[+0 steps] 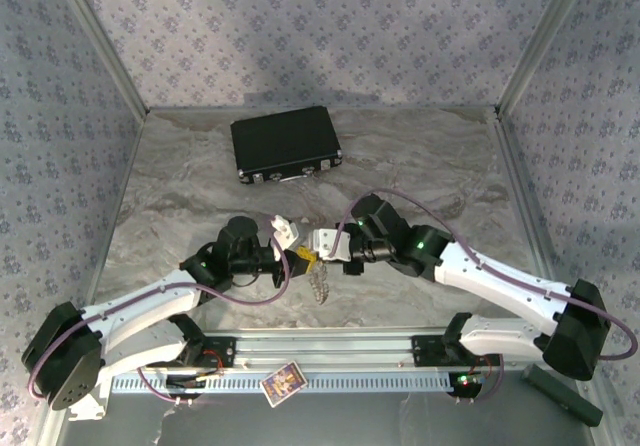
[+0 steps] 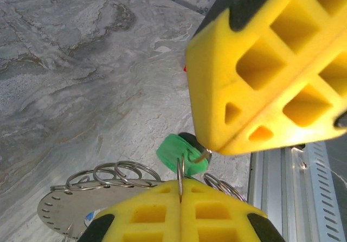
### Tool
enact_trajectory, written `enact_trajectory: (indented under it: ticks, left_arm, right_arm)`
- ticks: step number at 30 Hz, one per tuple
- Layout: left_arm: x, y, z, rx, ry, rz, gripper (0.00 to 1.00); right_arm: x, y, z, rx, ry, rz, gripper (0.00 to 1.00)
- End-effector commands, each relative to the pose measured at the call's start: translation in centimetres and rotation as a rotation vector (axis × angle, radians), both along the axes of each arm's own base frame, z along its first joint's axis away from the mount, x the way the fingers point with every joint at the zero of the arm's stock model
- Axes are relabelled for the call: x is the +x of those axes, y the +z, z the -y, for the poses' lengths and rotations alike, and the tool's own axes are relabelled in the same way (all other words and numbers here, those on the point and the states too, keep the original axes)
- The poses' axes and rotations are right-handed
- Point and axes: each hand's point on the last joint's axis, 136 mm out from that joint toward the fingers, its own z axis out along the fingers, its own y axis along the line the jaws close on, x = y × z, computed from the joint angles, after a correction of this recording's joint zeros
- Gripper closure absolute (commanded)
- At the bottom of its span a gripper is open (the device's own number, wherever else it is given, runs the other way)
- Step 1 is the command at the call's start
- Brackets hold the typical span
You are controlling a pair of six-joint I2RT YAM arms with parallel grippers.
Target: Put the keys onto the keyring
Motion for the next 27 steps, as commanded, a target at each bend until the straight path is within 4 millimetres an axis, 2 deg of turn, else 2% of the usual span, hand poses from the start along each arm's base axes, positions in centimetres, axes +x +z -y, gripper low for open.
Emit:
enact_trajectory:
  ticks: [1, 4, 8, 11, 12, 15, 18, 22, 27]
  left_arm:
    - [0.3, 2.9, 0.7, -0.067, -0.023, 0.047, 1.0]
    - [0.4, 2.7, 0.6, -0.056, -0.013, 0.047, 1.0]
    - [1.3, 2.6, -0.2, -0.027, 0.06, 0.07, 1.0]
    - [1.5, 2.6, -0.6, -0.018, 0.081, 0.088, 1.0]
    - [1.5, 2.6, -0.7, -0.017, 0.082, 0.092, 1.0]
    - [1.6, 2.7, -0.8, -0.017, 0.09, 0.106, 1.0]
    - [1.7, 2.8, -0.9, -0.017, 0.096, 0.115, 1.0]
    - [1.7, 2.8, -0.8, -0.018, 0.093, 0.118, 1.0]
    - [1.6, 2.8, -0.8, -0.016, 0.087, 0.12, 1.0]
  right_arm:
    - [0.3, -0.1, 1.1, -0.021, -0.04, 0.026, 1.0]
    - [0.9, -0.3, 1.6, 0.0, -0.125, -0.027, 1.0]
    - [3.3, -1.1, 3.7, 0.067, -0.452, -0.222, 1.0]
    - [4.3, -3.4, 6.6, 0.071, -0.799, -0.433, 1.0]
    - [4.1, -4.5, 7.7, 0.055, -0.916, -0.518, 1.0]
    - [2.3, -7.9, 9.9, -0.062, -1.114, -0.688, 1.0]
    - [0.8, -10.1, 10.4, -0.121, -1.204, -0.81, 1.0]
    - [0.5, -11.5, 10.2, -0.141, -1.259, -0.9, 1.0]
    - [2.7, -12.8, 9.7, -0.136, -1.26, -0.944, 1.0]
